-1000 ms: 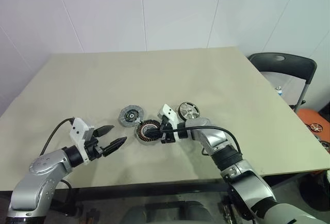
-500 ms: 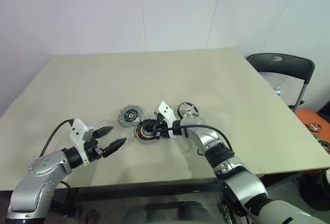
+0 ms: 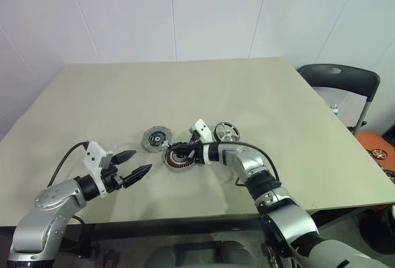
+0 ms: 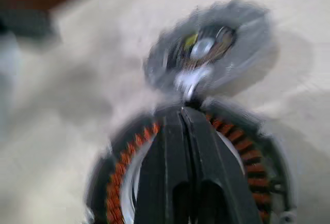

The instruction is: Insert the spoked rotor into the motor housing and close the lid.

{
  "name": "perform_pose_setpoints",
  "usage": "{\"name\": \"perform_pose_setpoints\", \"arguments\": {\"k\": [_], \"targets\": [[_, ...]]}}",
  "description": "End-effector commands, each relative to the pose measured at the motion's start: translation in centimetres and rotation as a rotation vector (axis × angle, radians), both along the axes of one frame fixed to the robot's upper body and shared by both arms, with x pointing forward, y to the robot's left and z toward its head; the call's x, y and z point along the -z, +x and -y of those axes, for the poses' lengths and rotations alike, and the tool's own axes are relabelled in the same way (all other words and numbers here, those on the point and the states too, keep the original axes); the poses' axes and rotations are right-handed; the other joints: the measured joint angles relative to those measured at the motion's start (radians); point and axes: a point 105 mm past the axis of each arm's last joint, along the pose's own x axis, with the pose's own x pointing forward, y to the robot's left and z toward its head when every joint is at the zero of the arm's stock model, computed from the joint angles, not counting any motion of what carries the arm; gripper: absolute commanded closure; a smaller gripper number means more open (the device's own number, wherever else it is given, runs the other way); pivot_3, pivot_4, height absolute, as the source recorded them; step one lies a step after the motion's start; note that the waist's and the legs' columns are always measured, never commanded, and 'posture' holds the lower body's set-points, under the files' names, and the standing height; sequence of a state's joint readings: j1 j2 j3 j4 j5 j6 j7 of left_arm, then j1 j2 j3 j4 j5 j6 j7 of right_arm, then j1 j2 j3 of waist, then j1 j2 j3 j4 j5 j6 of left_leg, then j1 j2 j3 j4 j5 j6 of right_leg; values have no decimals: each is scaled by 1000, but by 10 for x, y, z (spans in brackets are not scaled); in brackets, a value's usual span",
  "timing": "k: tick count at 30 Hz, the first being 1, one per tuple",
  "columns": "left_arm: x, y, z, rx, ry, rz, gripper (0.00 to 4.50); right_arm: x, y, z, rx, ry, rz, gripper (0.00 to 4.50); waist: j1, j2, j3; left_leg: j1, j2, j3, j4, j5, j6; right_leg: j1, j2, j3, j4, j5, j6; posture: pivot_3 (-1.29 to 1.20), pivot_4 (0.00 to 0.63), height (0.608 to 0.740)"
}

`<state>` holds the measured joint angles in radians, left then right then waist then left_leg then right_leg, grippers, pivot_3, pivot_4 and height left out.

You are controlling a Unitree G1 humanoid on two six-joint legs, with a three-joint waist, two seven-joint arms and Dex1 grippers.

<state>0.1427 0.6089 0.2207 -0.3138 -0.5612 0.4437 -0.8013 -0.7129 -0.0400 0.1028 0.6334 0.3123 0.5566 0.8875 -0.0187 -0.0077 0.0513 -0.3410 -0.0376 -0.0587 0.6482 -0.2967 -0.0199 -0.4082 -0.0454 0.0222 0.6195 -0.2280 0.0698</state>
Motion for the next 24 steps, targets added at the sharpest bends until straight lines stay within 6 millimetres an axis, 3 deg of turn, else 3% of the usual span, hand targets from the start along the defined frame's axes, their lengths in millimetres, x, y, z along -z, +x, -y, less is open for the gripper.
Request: {"name": "perform_pose_setpoints", "arguments": {"k": [1,7,13,16,23,24], "targets": [[-13,2,0,7,8,59,484,-64,7,-5,-36,207,23,4457,-1,0,0,0,0,0,-1,0,0,-1,0,0,0,0,0,0,0,740],[-13,0,0,10,7,58,484,-67,8,1,-24,180,44,4457,-2,0,0,0,1,0,-4,0,0,-2,0,0,-1,1,3,0,0,740],[-12,-6,1,24,15,47,484,-67,14,21,36,101,114,4457,0,0,0,-1,0,0,-3,0,0,-1,-1,0,-3,1,2,0,0,740],[-13,-7,2,29,16,48,484,-73,7,36,13,44,175,4457,1,1,0,-2,0,0,-3,0,0,-2,-1,0,-3,0,1,0,0,740],[-17,-2,7,63,16,57,484,-74,-13,122,65,-119,186,4457,7,0,1,-3,-1,0,-2,-1,1,-1,-1,-2,-5,-1,0,0,0,740],[-17,-1,7,66,15,57,484,-75,-14,131,88,-127,187,4077,6,0,1,-3,-1,0,-2,-1,2,-1,0,-2,-5,-1,0,0,0,740]]}}
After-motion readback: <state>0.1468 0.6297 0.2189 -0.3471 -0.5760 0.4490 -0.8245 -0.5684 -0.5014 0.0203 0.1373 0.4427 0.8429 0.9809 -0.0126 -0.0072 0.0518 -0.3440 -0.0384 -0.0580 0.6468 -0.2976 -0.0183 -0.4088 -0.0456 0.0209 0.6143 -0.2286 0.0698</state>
